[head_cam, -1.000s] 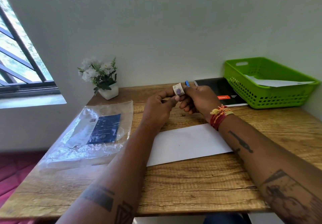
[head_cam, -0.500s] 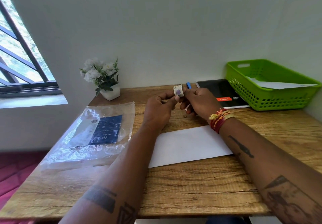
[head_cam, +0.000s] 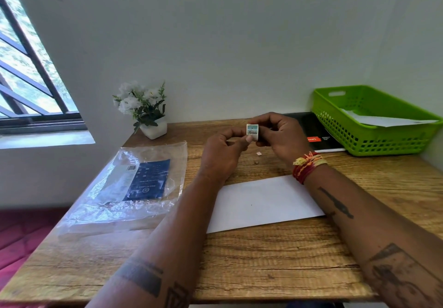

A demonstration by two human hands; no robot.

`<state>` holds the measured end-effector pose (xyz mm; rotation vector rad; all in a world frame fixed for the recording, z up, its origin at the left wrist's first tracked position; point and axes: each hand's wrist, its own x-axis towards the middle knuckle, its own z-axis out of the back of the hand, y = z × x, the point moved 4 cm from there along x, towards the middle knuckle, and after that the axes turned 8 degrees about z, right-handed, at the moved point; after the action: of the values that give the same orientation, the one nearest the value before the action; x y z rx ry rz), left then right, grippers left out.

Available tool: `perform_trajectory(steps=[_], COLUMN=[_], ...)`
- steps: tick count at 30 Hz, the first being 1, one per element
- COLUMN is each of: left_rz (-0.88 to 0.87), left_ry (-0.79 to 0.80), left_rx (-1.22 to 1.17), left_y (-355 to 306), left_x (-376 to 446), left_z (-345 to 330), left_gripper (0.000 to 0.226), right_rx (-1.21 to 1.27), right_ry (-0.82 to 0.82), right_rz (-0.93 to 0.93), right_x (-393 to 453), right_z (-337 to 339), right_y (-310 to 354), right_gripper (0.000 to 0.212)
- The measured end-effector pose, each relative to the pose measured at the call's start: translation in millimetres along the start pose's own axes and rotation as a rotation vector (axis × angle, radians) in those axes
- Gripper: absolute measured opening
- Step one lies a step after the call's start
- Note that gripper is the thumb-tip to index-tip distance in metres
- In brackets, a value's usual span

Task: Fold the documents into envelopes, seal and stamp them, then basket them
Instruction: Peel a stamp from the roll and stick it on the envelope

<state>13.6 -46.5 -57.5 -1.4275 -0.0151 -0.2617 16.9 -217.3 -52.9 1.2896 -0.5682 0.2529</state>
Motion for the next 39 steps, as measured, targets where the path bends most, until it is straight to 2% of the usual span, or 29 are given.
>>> perform_trajectory(steps=[29, 36, 39], left_rz=[0.006, 0.006, 0.0], left_ry=[-0.017, 0.047, 0.04], left_rx=[0.038, -0.05, -0.041], left_y=[4.3, -1.4, -1.2], left_x=[3.1, -1.1, -0.7], left_z=[-0.3, -3.1, -3.1], left_gripper=[0.018, 0.024, 0.019], right_rx=[0.273, 0.294, 0.353], right_ry=[0.007, 0.019, 0.036], right_rz=[-0.02, 0.0, 0.012], right_x=[1.0, 0.9, -0.9], right_z=[-2.3, -5.5, -6.9], right_y=[-0.9, 0.6, 3.2], right_gripper=[0.019, 0.016, 0.024])
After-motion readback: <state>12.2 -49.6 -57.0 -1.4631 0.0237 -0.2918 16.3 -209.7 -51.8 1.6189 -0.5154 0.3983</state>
